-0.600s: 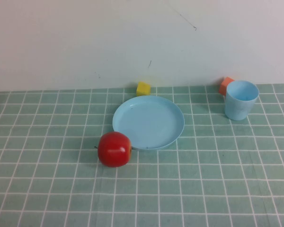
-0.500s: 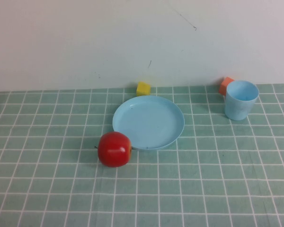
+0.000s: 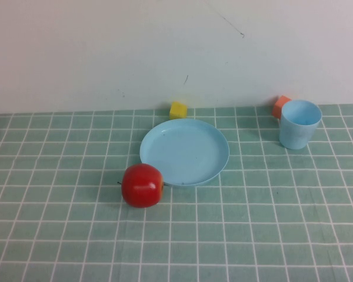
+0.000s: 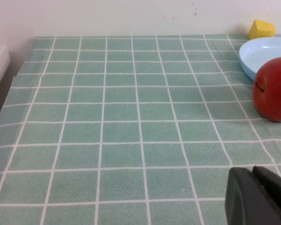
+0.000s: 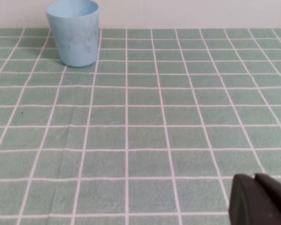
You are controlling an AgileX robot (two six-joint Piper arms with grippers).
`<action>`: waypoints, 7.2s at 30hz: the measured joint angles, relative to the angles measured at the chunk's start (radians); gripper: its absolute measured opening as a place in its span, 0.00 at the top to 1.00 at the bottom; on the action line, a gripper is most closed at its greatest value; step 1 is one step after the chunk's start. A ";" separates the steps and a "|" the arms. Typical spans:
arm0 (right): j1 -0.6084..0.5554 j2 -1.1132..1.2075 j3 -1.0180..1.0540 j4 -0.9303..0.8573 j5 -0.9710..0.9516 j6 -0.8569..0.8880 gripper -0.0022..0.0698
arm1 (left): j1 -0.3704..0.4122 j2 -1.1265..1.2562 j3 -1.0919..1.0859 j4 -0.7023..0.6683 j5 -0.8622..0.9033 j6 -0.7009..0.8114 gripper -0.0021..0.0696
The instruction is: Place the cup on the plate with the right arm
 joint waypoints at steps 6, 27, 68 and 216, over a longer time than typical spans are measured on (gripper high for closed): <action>0.000 0.000 0.000 0.000 0.000 0.000 0.97 | 0.000 0.000 0.000 0.000 0.000 0.000 0.98; 0.000 0.000 0.000 0.000 0.000 0.000 0.97 | 0.000 0.000 0.000 0.000 0.000 0.000 0.98; 0.000 0.000 0.005 -0.318 -1.032 0.016 0.97 | 0.000 0.000 0.000 0.000 0.000 0.000 0.98; 0.540 2.297 -2.180 0.269 0.446 -0.716 0.49 | 0.000 0.000 0.000 0.000 0.000 0.000 0.98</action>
